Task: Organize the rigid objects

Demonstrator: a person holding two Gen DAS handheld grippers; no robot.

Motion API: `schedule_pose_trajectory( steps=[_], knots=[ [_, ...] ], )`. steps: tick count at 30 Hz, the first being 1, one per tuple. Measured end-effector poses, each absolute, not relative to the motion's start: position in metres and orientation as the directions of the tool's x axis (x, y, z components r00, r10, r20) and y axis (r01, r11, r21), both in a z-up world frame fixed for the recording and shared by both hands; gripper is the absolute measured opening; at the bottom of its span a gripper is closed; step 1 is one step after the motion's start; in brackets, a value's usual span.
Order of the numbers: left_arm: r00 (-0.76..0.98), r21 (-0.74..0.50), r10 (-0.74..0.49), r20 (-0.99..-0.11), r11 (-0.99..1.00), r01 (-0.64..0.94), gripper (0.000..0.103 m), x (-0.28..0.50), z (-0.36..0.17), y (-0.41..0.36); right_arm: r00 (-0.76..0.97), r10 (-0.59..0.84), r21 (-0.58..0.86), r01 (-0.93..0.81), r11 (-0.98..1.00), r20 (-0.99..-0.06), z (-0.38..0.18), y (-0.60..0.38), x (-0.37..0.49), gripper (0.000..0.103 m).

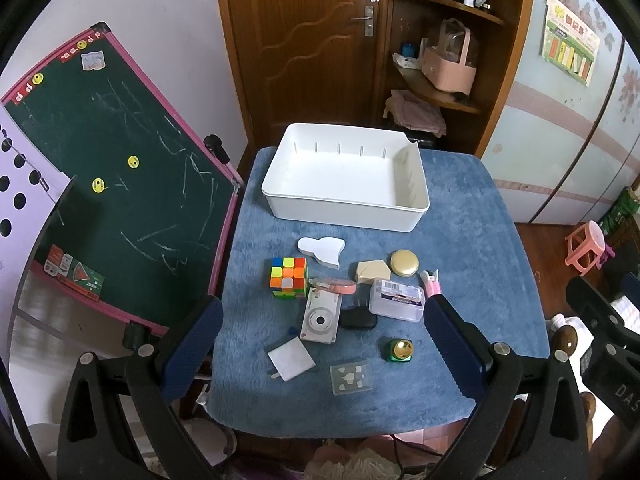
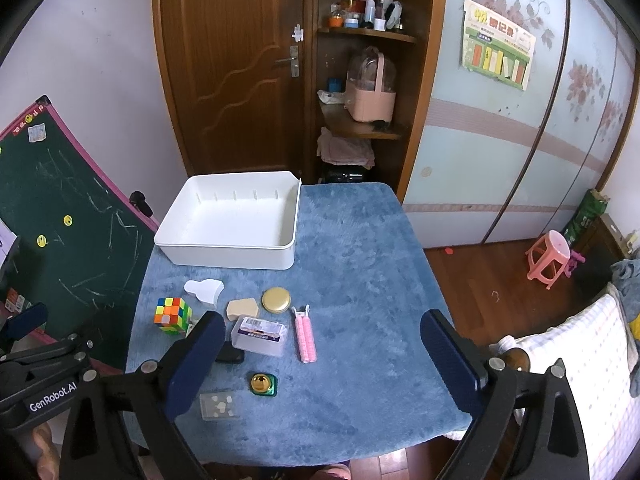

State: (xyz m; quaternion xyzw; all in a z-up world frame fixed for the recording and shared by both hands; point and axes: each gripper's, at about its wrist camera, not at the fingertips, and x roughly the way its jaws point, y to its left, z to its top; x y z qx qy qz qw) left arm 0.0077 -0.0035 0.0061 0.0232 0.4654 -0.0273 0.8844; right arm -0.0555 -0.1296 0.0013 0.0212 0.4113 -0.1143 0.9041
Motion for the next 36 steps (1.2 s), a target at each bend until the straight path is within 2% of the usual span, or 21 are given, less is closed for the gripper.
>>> schedule_pose_trajectory(
  steps=[8,11,20,31,36],
  knots=[
    [0.511,-0.002,-0.029,-0.859,0.999,0.053,0.101,0.024,-0.015,0.007,0.608,-0.159,-0.039,0.205,0.978,-0.778,-0.008,-0.136,-0.048,0.098],
    [0.479,0.019,0.006,-0.878,1.0,0.022,0.101,0.03,-0.031,0.013,0.59,-0.136,-0.03,0.187,0.982,-0.796,-0.014,-0.137,-0.042,0.088],
    [0.365,0.044,0.074,-0.928,0.995,-0.09,0.101,0.033,-0.079,0.036,0.526,-0.082,-0.013,0.134,0.991,-0.846,-0.049,-0.145,-0.02,0.084],
    [0.221,0.032,0.084,-0.972,0.973,-0.229,0.101,0.033,-0.133,0.057,0.431,0.063,0.004,-0.137,0.99,-0.9,-0.128,-0.126,0.0,0.084],
    [0.128,-0.009,0.031,-0.991,0.953,-0.304,0.101,0.039,-0.167,0.076,0.369,0.129,0.029,-0.265,0.964,-0.921,-0.179,-0.119,-0.003,0.084]
  ],
)
